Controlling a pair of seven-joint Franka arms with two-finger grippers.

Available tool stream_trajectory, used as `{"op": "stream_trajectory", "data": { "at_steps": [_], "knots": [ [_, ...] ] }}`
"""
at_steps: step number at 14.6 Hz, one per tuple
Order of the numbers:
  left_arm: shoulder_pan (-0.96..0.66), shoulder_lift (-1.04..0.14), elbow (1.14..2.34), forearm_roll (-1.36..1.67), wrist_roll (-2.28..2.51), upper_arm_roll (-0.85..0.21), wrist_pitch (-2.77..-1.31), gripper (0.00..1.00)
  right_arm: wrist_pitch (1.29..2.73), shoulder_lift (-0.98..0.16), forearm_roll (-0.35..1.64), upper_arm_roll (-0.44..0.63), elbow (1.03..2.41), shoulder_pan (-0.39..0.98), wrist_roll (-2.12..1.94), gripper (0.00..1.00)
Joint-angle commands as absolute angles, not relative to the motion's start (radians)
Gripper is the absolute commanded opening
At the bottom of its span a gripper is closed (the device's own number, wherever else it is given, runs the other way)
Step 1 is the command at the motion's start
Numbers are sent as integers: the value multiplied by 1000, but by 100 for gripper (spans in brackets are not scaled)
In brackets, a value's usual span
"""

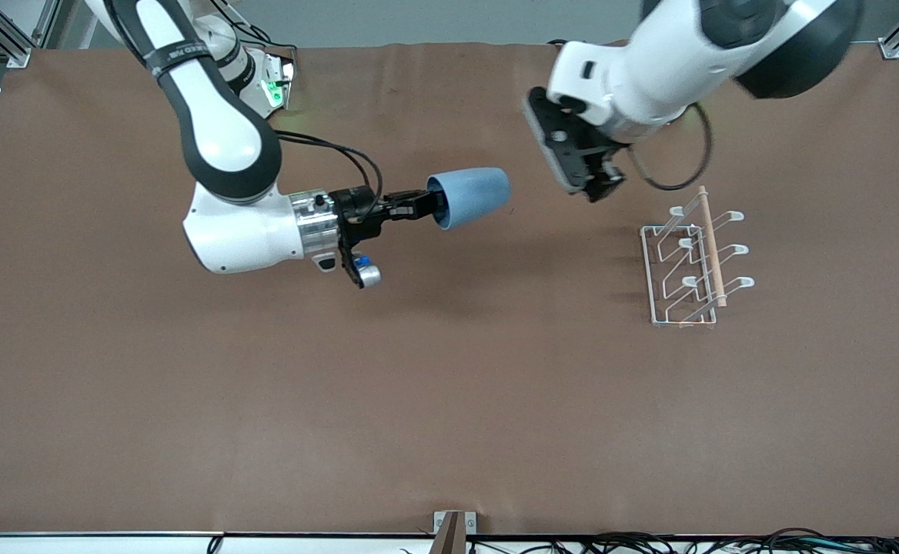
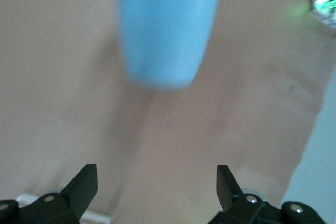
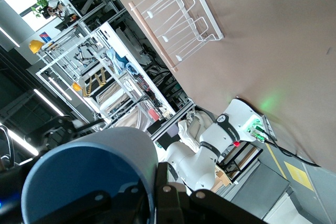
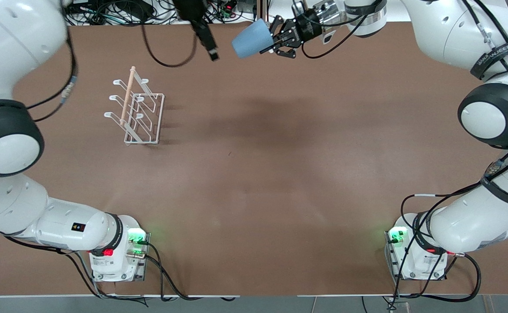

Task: Hang cup on cup holder
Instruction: 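Grasp the cup base with the left gripper beside the right gripper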

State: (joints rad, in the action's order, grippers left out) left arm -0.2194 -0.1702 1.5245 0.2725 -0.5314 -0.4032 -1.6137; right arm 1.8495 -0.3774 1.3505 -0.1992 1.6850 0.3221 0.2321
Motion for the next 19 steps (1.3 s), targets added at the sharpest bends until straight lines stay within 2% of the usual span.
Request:
{"op": "stream_trajectory", "data": {
  "at_steps": [1,14,15,16,19],
  "knots": [
    [-221,-254,1435,311,-531,-405,-1614,100,1859,-362,1378,-195,1698,331,227,0],
    [-328,-345,1422,318,-515,-410,-1761,100,1861,-362,1376,-195,1697,348,227,1],
    [-330,-345,1424,319,-511,-410,-1778,96,1861,-362,1377,-195,1697,348,227,1],
    [-331,-345,1424,318,-506,-410,-1799,88,1859,-362,1376,-195,1697,348,227,1],
    [-328,-345,1425,319,-509,-410,-1799,45,1861,-362,1378,-195,1697,348,226,1]
  ]
}}
